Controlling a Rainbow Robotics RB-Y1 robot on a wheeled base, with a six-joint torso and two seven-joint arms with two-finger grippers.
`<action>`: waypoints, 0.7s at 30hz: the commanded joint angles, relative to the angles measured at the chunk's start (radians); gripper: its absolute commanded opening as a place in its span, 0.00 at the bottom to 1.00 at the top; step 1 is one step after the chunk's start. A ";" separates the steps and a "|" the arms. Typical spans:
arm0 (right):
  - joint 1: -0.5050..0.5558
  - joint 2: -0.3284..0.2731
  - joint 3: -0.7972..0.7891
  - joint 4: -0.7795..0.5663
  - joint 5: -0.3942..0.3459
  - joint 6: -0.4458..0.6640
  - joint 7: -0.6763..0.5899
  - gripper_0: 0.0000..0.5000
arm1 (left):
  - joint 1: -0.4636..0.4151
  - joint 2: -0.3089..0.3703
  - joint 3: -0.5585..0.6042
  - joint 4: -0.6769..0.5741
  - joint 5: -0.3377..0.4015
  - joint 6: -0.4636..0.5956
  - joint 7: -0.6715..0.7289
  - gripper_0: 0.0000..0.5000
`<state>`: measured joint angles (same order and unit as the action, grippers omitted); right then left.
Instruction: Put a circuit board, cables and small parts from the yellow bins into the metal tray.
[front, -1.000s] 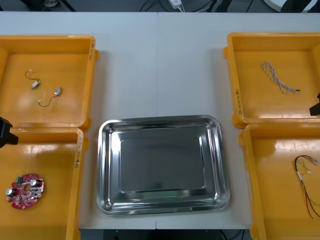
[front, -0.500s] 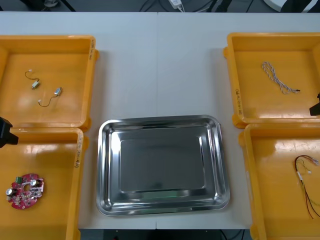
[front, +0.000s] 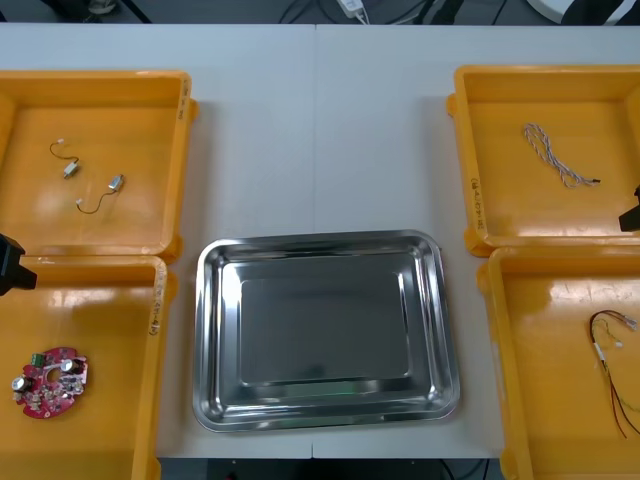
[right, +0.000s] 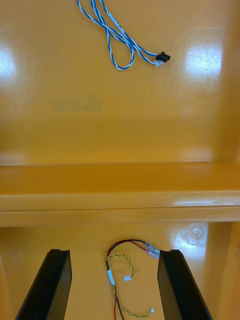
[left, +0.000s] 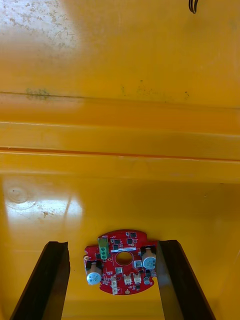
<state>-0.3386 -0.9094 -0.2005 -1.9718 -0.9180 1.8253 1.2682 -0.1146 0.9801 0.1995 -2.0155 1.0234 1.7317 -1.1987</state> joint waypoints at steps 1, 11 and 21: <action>-0.031 -0.048 0.007 -0.007 -0.005 -0.001 0.030 1.00 | -0.034 -0.009 0.018 -0.028 0.007 0.006 -0.094 1.00; -0.031 -0.048 0.007 -0.007 -0.005 -0.001 0.030 1.00 | -0.034 -0.009 0.018 -0.028 0.007 0.006 -0.094 1.00; -0.031 -0.048 0.007 -0.007 -0.005 -0.001 0.030 1.00 | -0.034 -0.009 0.018 -0.028 0.007 0.006 -0.094 1.00</action>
<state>-0.3386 -0.9094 -0.2005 -1.9718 -0.9180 1.8253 1.2682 -0.1146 0.9801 0.1995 -2.0155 1.0234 1.7317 -1.1987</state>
